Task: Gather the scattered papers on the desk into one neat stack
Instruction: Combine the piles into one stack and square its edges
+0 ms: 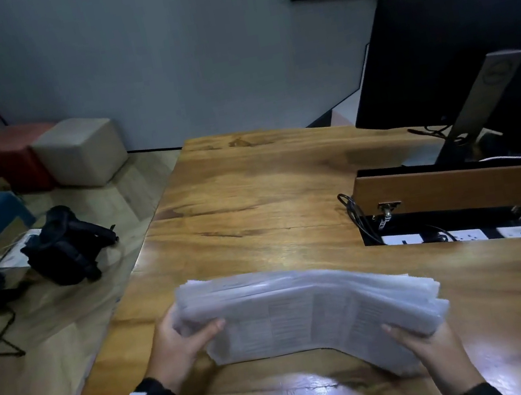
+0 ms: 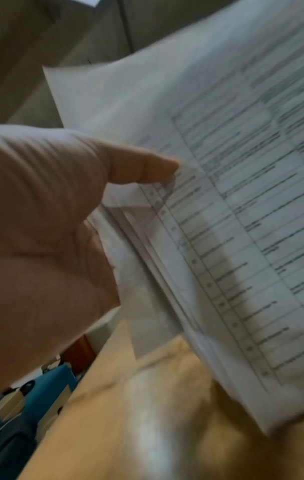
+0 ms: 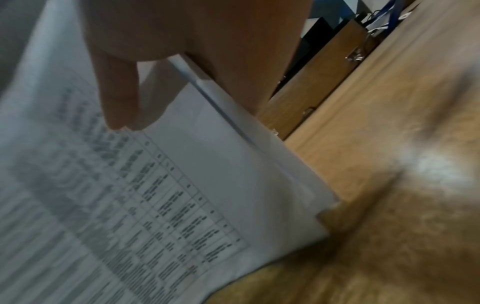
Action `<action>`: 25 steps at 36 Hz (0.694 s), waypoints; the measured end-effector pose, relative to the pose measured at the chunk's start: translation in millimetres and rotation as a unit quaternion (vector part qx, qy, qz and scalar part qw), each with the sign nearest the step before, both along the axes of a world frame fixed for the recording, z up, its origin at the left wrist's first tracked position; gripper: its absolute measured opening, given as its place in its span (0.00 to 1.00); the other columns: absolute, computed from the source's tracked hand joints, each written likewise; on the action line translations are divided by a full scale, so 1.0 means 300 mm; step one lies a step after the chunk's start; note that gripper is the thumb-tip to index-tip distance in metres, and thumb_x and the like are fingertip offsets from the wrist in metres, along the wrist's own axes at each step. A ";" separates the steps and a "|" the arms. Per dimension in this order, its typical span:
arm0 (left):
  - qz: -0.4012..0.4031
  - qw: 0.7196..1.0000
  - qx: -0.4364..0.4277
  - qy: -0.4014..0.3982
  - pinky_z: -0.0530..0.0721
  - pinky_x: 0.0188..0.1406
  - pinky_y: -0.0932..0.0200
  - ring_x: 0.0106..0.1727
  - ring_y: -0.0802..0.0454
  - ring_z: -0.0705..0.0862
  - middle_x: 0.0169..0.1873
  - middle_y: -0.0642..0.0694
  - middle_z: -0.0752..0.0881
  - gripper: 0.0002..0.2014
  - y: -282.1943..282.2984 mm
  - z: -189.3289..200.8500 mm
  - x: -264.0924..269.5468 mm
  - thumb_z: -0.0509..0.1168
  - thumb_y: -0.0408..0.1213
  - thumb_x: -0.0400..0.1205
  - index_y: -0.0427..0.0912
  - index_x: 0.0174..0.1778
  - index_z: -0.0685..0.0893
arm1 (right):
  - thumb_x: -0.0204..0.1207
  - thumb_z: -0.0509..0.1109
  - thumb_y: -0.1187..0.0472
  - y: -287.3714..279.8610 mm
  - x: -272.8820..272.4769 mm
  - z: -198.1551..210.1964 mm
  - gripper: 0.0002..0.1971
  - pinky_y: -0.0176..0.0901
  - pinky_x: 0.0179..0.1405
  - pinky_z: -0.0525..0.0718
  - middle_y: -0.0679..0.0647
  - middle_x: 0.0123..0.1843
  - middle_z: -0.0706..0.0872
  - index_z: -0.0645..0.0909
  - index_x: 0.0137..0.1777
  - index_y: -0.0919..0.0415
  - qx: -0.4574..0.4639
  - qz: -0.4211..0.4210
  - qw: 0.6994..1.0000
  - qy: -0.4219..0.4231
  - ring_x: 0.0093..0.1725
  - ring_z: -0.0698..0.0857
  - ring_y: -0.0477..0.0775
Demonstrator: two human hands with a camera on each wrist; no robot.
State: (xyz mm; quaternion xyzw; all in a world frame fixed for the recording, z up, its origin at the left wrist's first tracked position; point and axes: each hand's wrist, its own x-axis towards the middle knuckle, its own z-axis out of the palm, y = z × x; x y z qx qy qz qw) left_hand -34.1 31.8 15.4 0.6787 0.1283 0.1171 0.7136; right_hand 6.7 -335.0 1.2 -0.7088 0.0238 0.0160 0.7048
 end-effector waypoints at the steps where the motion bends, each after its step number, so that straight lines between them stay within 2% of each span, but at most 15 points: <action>1: -0.001 1.000 -0.006 0.016 0.88 0.41 0.68 0.43 0.60 0.91 0.44 0.47 0.94 0.40 0.001 -0.019 0.003 0.89 0.45 0.42 0.41 0.49 0.84 | 0.62 0.83 0.75 0.001 0.003 -0.003 0.19 0.27 0.36 0.87 0.58 0.48 0.93 0.85 0.49 0.57 0.000 0.007 1.000 0.006 0.38 0.90 0.34; 2: -0.001 1.000 -0.010 0.027 0.89 0.42 0.67 0.45 0.58 0.91 0.45 0.47 0.94 0.42 0.006 -0.041 0.008 0.89 0.47 0.40 0.40 0.50 0.84 | 0.61 0.83 0.75 -0.002 0.011 -0.012 0.20 0.27 0.38 0.87 0.57 0.49 0.93 0.85 0.50 0.56 0.003 0.017 1.000 0.012 0.39 0.90 0.34; 5: 0.011 0.999 -0.014 0.036 0.89 0.43 0.65 0.48 0.52 0.91 0.47 0.45 0.94 0.38 0.000 -0.056 0.011 0.88 0.48 0.44 0.39 0.49 0.87 | 0.50 0.90 0.55 -0.001 0.023 -0.014 0.25 0.32 0.38 0.89 0.54 0.46 0.95 0.88 0.48 0.58 -0.001 0.012 1.000 0.022 0.41 0.91 0.43; 7: 0.022 1.000 -0.008 0.020 0.88 0.41 0.65 0.47 0.53 0.91 0.44 0.48 0.94 0.38 -0.021 -0.034 0.011 0.88 0.54 0.44 0.39 0.48 0.88 | 0.58 0.86 0.67 0.006 0.025 -0.002 0.14 0.33 0.35 0.90 0.51 0.42 0.95 0.88 0.43 0.59 -0.011 -0.016 1.000 0.011 0.40 0.89 0.51; 9: 0.039 0.999 -0.014 -0.015 0.87 0.38 0.69 0.42 0.59 0.91 0.40 0.53 0.94 0.34 -0.043 0.017 0.006 0.87 0.51 0.47 0.40 0.47 0.87 | 0.64 0.79 0.81 0.013 0.021 0.043 0.17 0.30 0.35 0.89 0.42 0.35 0.94 0.87 0.42 0.57 -0.028 -0.031 0.999 -0.016 0.39 0.89 0.46; 11: 0.039 0.998 -0.025 -0.048 0.87 0.37 0.70 0.42 0.61 0.91 0.40 0.55 0.94 0.24 -0.058 0.071 -0.003 0.82 0.36 0.57 0.41 0.48 0.86 | 0.65 0.76 0.84 -0.005 0.010 0.077 0.18 0.25 0.36 0.87 0.36 0.35 0.93 0.86 0.45 0.60 -0.010 -0.034 0.998 -0.045 0.37 0.89 0.34; 12: 0.034 0.997 -0.028 -0.061 0.87 0.38 0.70 0.43 0.61 0.91 0.41 0.55 0.94 0.24 -0.059 0.090 -0.010 0.82 0.32 0.58 0.41 0.50 0.86 | 0.65 0.76 0.84 -0.012 0.004 0.087 0.18 0.24 0.38 0.86 0.36 0.37 0.93 0.86 0.47 0.62 0.001 -0.036 0.998 -0.054 0.37 0.89 0.31; 14: 0.029 0.997 -0.020 -0.070 0.88 0.41 0.68 0.45 0.59 0.92 0.44 0.51 0.94 0.31 -0.050 0.098 -0.025 0.87 0.39 0.53 0.40 0.52 0.86 | 0.65 0.76 0.84 -0.013 -0.005 0.088 0.19 0.25 0.38 0.87 0.42 0.39 0.94 0.86 0.49 0.64 0.021 -0.041 0.997 -0.059 0.37 0.89 0.32; 16: 0.034 0.998 -0.020 -0.048 0.89 0.40 0.67 0.45 0.59 0.92 0.45 0.49 0.94 0.37 -0.044 0.076 -0.033 0.88 0.46 0.48 0.42 0.52 0.85 | 0.56 0.85 0.74 -0.008 -0.015 0.062 0.18 0.27 0.34 0.87 0.50 0.41 0.95 0.86 0.45 0.63 0.031 -0.031 0.999 -0.032 0.33 0.89 0.35; 18: 0.026 0.999 -0.027 -0.019 0.89 0.39 0.65 0.43 0.58 0.92 0.45 0.47 0.94 0.35 -0.036 0.033 -0.035 0.88 0.39 0.48 0.43 0.51 0.85 | 0.33 0.93 0.49 -0.016 -0.022 0.008 0.35 0.32 0.31 0.88 0.55 0.38 0.95 0.88 0.42 0.64 0.041 -0.009 0.999 0.033 0.32 0.89 0.40; 19: 0.018 0.999 -0.034 -0.006 0.90 0.40 0.63 0.44 0.56 0.92 0.45 0.48 0.94 0.35 -0.036 0.016 -0.034 0.88 0.40 0.47 0.44 0.50 0.85 | 0.25 0.92 0.42 -0.020 -0.021 -0.019 0.43 0.34 0.31 0.89 0.55 0.37 0.95 0.89 0.42 0.66 0.046 -0.006 0.997 0.066 0.33 0.90 0.43; 20: 0.014 0.999 -0.042 0.009 0.90 0.41 0.59 0.44 0.55 0.92 0.45 0.49 0.94 0.37 -0.034 -0.002 -0.031 0.87 0.43 0.45 0.43 0.51 0.85 | 0.23 0.91 0.41 -0.024 -0.020 -0.037 0.46 0.36 0.33 0.90 0.55 0.38 0.95 0.89 0.43 0.66 0.050 -0.007 0.994 0.093 0.35 0.91 0.45; 22: 0.018 0.998 -0.057 0.031 0.90 0.40 0.58 0.44 0.53 0.92 0.43 0.48 0.94 0.38 -0.029 -0.030 -0.025 0.86 0.45 0.42 0.42 0.50 0.85 | 0.37 0.93 0.50 -0.018 -0.013 -0.043 0.37 0.39 0.38 0.92 0.57 0.42 0.95 0.89 0.48 0.66 0.039 0.007 0.991 0.125 0.39 0.92 0.47; 24: 0.035 0.996 -0.061 0.049 0.90 0.36 0.61 0.41 0.53 0.92 0.42 0.47 0.94 0.35 -0.033 -0.040 -0.013 0.85 0.43 0.44 0.40 0.48 0.86 | 0.57 0.85 0.72 0.000 -0.008 -0.022 0.22 0.40 0.41 0.92 0.57 0.45 0.95 0.87 0.53 0.66 0.043 0.017 0.991 0.128 0.40 0.92 0.47; 25: 0.044 0.996 -0.063 0.050 0.89 0.35 0.63 0.41 0.53 0.92 0.42 0.46 0.94 0.33 -0.037 -0.040 -0.005 0.83 0.42 0.46 0.38 0.48 0.86 | 0.62 0.80 0.78 0.010 -0.007 -0.008 0.18 0.37 0.38 0.91 0.55 0.44 0.96 0.86 0.52 0.66 0.036 0.021 0.991 0.128 0.39 0.92 0.46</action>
